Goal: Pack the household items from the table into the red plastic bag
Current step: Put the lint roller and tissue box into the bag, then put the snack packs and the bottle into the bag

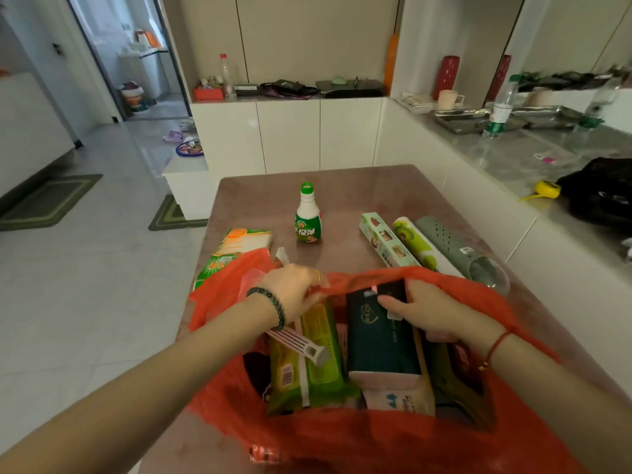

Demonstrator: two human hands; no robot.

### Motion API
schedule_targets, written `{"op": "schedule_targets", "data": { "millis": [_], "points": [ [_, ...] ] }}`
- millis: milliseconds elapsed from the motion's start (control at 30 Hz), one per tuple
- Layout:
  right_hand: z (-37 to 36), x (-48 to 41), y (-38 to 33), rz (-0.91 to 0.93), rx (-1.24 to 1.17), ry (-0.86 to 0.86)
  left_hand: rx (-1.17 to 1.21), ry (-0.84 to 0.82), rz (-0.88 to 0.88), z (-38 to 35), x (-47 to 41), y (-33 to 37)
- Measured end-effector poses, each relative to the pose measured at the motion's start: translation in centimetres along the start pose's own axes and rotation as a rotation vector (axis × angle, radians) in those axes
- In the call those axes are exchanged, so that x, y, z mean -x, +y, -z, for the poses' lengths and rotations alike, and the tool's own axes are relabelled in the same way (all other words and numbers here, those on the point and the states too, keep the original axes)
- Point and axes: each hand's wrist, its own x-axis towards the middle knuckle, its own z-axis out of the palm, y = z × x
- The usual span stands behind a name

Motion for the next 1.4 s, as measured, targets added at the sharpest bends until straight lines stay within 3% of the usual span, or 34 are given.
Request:
{"op": "schedule_targets", "data": {
  "millis": [100,167,300,367,433,500,633,867,967,1233,1400],
  "points": [
    [3.8,0.9,-2.5,0.063,0.482,-0.216,-0.06,-0.053,-0.016,0.6,0.5,-1.4],
    [6.5,1.3,-5.0,0.112,0.495,-0.328,-0.038,-0.056,-0.022,1.5,0.8,-2.5],
    [9.2,-1.3,-9.3,0.174,0.112,-0.333,0.339,0.116,0.116,4.0,0.0,-6.0],
    [8.8,-4.8,-10.8,0.172,-0.081,-0.269,0.64,0.252,0.249,5.2,-1.2,-8.8],
    [7.2,-9.0,-12.0,0.129,-0.236,-0.316,0.823,0.343,0.408,5.6,-2.4,-12.0],
    [4.5,-13.3,-12.9,0.042,-0.384,-0.411,0.881,0.363,0.606,4.8,-3.4,-15.3],
    [-2.5,-20.2,-13.9,-0.15,-0.531,-0.516,0.868,0.227,0.948,-0.2,-4.2,-20.9],
    [-13.2,-29.0,-13.8,-0.352,-0.852,-0.312,0.916,0.176,1.132,-8.6,-5.6,-24.7],
    [-15.5,-30.4,-14.0,-0.404,-0.867,-0.325,0.898,0.199,1.192,-10.7,-6.2,-25.5],
    [-18.0,-31.3,-14.0,-0.441,-0.743,-0.382,1.119,0.356,1.133,-10.9,-7.2,-25.4],
    [-14.6,-30.5,-16.3,-0.132,-0.952,-0.294,1.164,0.591,0.778,-5.3,-6.8,-24.5]
  ]
}}
